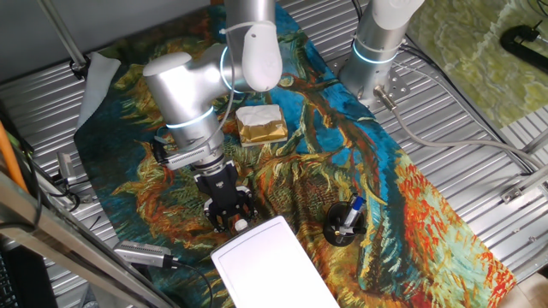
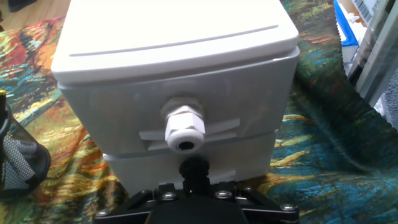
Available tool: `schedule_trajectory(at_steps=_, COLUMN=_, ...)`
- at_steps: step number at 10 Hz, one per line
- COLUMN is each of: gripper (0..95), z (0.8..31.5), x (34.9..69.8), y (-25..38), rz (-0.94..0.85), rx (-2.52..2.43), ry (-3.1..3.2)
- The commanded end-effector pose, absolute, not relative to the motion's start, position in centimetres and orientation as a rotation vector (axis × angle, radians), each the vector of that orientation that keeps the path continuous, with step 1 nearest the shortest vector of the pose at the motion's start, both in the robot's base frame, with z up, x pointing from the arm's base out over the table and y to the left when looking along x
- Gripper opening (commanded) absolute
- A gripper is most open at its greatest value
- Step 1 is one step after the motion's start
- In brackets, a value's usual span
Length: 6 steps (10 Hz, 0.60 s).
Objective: Grasp the handle and open the drawer
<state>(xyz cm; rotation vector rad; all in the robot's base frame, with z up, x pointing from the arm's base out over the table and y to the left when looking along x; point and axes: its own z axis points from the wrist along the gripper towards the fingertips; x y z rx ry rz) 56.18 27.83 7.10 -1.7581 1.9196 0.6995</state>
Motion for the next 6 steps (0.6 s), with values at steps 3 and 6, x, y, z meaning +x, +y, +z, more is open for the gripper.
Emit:
schedule_trajectory(at_steps=3, gripper=38.0, z=7.08, x=56.2, y=27.91, rz=0.695, rx=-1.753, ry=1.919)
schedule_trajectory(at_steps=6, gripper=38.0, z=7.05, x=56.2, y=28.01, rz=0.692, rx=-1.752, ry=1.917)
